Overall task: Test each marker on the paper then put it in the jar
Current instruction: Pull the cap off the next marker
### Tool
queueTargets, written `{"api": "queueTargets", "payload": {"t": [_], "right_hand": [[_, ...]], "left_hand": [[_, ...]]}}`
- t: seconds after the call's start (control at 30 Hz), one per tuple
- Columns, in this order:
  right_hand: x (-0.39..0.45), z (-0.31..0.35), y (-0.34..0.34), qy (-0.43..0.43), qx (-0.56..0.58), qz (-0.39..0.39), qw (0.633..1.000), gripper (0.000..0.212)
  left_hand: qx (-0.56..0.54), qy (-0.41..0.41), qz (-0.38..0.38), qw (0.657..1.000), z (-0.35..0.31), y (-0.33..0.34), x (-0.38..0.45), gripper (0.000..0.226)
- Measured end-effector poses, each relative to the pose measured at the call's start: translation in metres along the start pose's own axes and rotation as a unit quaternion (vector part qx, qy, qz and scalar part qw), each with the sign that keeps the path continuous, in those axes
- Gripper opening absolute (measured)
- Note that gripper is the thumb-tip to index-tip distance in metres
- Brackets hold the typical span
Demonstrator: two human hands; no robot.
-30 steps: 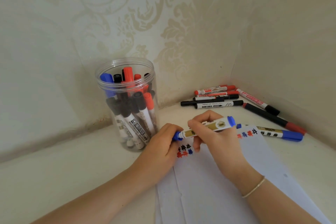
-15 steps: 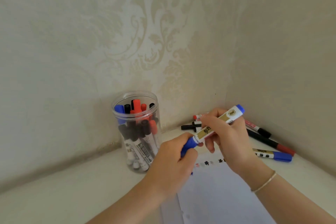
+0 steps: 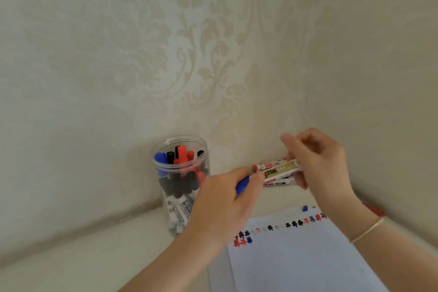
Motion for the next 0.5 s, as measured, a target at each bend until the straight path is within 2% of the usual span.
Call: {"api": "queueTargets", "payload": {"t": [0.07, 0.2, 0.33, 0.5], "right_hand": [[-0.002, 0.007, 0.01, -0.05, -0.132, 0.01, 0.99, 0.041], [-0.011, 0.028, 0.022, -0.089, -0.181, -0.002, 0.979, 0.048], [-0.01, 0.045, 0.031, -0.119, -0.183, -0.016, 0.976, 0.048], [-0.012, 0.041, 0.042, -0.062, -0.114, -0.014, 0.991, 0.048]], "left_hand": [[0.072, 0.013, -0.05, 0.996, -0.008, -0.012, 0.005, 0.043], [0.072, 0.002, -0.124, 0.99, -0.015, -0.032, 0.014, 0.057], [0.061, -0.009, -0.155, 0.986, -0.016, -0.039, 0.011, 0.055], [0.124, 0.023, -0.194, 0.973, -0.021, -0.055, 0.008, 0.051]]}}
Point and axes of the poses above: each hand's wrist, its own x-axis towards the middle knuckle, its own y-axis out of the palm, z = x × y, the point moved 4 cm from there along x, towards the middle knuckle, and after that the axes turned 9 degrees about z, right-handed, at the moved point
